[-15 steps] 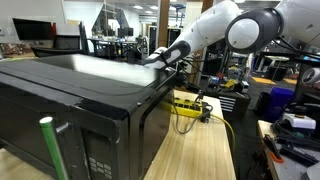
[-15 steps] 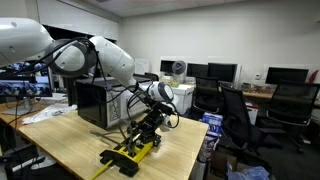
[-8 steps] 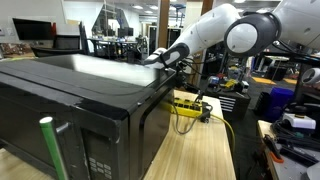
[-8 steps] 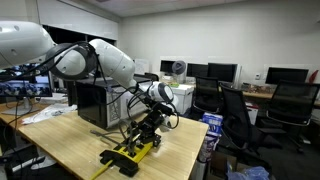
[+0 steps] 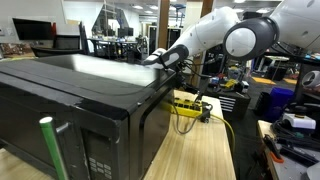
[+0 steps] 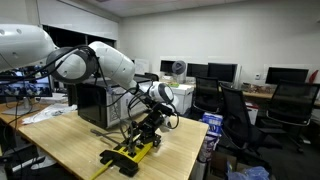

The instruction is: Plug the power cable inside the extension cord

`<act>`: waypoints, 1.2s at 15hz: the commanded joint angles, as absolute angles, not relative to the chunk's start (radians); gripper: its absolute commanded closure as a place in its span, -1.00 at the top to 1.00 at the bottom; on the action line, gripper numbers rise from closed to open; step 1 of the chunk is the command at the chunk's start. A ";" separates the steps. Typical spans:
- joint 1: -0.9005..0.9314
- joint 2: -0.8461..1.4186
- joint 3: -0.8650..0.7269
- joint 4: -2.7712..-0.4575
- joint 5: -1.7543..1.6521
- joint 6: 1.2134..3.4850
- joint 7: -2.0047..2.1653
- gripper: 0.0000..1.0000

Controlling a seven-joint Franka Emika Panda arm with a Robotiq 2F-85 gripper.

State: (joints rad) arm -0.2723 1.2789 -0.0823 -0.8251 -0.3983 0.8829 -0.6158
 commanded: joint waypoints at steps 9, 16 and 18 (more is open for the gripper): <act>-0.280 1.344 -0.087 -0.743 -0.398 0.852 -0.638 -0.89; -0.278 1.383 -0.094 -0.701 -0.399 0.838 -0.632 -0.89; -0.277 1.400 -0.097 -0.680 -0.400 0.829 -0.631 -0.89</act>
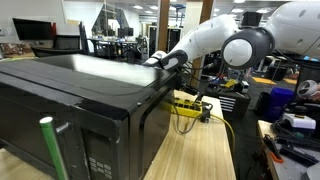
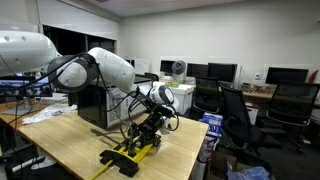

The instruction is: Plug the power cable inside the extension cord

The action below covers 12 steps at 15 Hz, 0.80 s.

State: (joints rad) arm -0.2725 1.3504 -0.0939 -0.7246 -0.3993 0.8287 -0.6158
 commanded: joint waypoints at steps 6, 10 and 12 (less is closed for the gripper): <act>-0.274 1.444 -0.099 -0.624 -0.396 0.808 -0.624 -0.89; -0.265 1.479 -0.109 -0.582 -0.403 0.798 -0.619 -0.89; -0.263 1.495 -0.114 -0.561 -0.409 0.800 -0.617 -0.89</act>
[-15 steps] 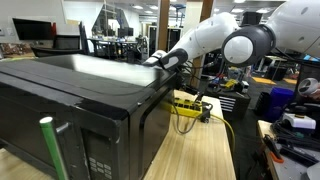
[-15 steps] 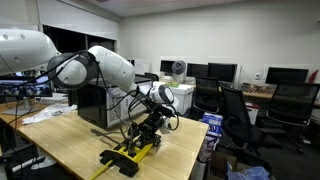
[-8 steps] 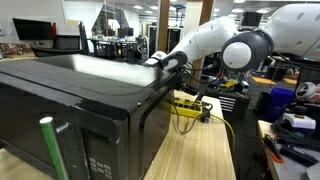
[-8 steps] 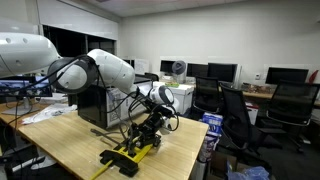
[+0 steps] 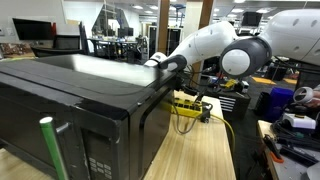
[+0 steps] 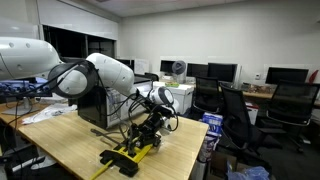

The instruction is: Plug the power cable inside the extension cord

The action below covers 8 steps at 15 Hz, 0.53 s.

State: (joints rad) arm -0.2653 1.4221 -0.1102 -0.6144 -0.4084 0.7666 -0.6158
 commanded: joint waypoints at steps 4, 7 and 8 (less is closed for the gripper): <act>-0.264 1.524 -0.115 -0.502 -0.393 0.805 -0.608 -0.89; -0.264 1.475 -0.105 -0.573 -0.386 0.848 -0.577 -0.89; -0.266 1.479 -0.104 -0.564 -0.382 0.849 -0.574 -0.89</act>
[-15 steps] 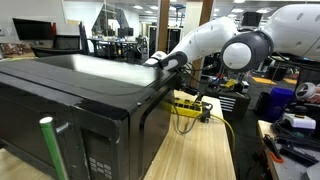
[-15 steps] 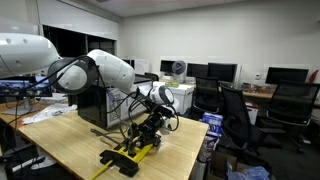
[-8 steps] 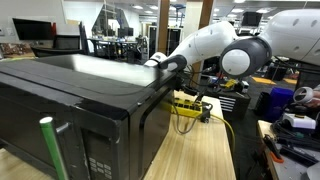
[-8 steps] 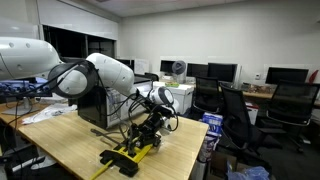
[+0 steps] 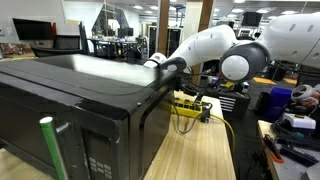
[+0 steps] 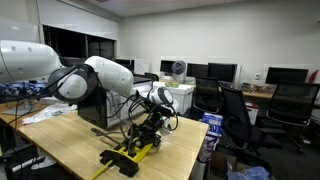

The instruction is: Plug the power cable inside the extension cord

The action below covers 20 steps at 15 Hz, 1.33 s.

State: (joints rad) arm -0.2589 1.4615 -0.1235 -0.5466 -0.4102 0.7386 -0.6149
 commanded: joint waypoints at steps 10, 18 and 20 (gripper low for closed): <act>-0.263 1.487 -0.101 -0.549 -0.382 0.940 -0.582 -0.89; -0.263 1.489 -0.100 -0.541 -0.377 0.930 -0.579 -0.58; -0.264 1.484 -0.100 -0.546 -0.376 0.924 -0.583 -0.05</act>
